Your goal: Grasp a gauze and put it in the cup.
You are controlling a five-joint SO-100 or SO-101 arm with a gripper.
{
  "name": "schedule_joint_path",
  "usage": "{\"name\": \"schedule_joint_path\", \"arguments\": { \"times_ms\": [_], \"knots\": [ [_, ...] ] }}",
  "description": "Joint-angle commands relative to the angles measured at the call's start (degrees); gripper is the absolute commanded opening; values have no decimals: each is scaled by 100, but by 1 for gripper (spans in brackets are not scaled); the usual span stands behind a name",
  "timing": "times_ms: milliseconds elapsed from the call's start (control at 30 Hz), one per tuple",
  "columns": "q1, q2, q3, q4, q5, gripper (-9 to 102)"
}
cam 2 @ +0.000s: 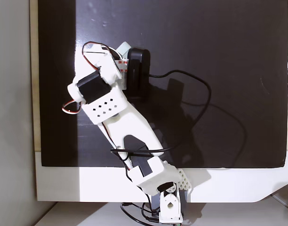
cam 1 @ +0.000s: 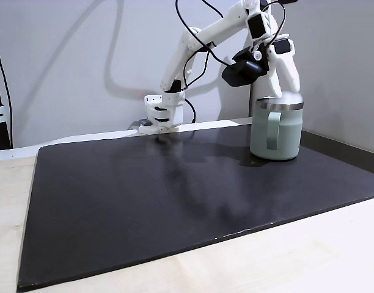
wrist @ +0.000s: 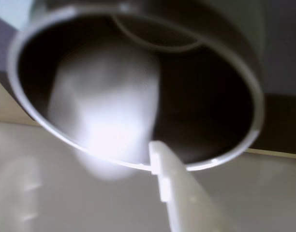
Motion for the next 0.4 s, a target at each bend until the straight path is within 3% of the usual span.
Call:
{"name": "schedule_joint_path", "arguments": {
  "times_ms": [0,367],
  "knots": [
    [-18,141,-246,-62,-44,36],
    [0,185,-185,-62,-26,35]
  ]
}}
